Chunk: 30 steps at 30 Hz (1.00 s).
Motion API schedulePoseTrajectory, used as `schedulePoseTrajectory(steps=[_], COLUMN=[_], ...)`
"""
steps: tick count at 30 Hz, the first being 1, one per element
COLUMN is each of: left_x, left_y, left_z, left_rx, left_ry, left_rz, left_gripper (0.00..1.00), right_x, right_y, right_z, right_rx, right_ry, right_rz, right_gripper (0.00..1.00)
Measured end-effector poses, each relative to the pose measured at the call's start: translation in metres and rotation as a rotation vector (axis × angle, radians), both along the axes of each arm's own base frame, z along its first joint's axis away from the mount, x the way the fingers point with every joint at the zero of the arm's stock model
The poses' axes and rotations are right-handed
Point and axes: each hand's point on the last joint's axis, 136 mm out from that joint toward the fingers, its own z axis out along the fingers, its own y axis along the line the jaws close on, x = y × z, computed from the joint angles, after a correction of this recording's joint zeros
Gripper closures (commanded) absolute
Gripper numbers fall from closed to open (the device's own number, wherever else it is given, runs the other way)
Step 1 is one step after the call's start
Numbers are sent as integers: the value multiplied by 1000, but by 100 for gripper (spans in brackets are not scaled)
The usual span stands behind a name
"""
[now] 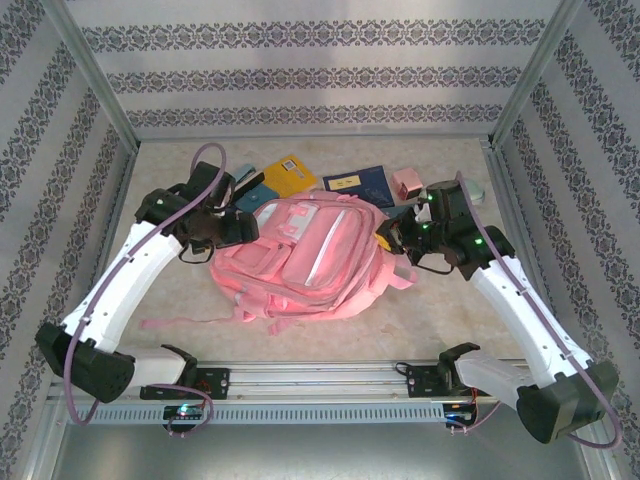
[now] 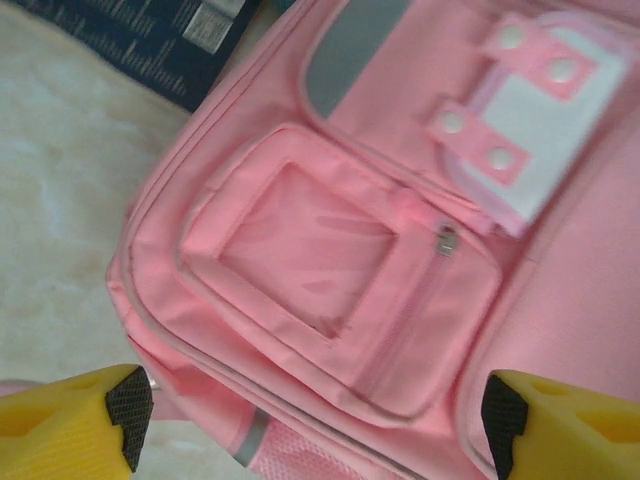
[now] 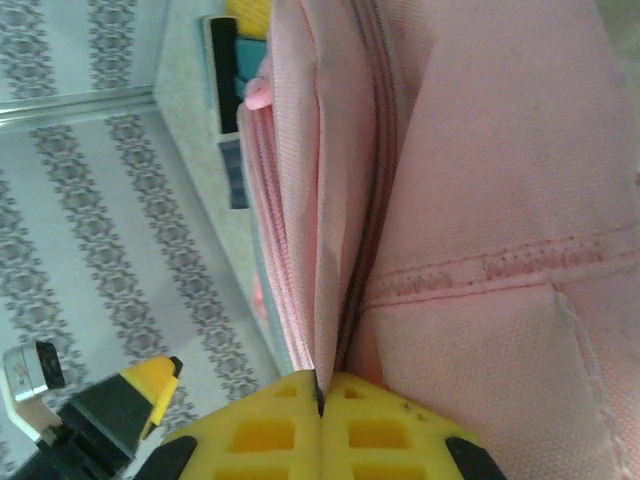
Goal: Pack books, pencil case, and school supplies into a backpack
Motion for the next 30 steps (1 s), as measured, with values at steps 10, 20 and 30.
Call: schedulePoseTrajectory(steps=[10,20,30], left_x=[-27,-31,-23], left_y=[-124,-210,-209], left_z=[77,95,88], left_rx=[-169,-157,-59], left_ry=[-115,-163,-167], left_rz=[-454,-753,-803], left_gripper=[15,30,67], right_x=[11,19,27], right_y=[31,38,44], right_z=[65,74,81], right_rx=[148,172,177], right_ry=[-47,-30,-28], right_rz=[-34,-75,-80], right_gripper=[100,100,100])
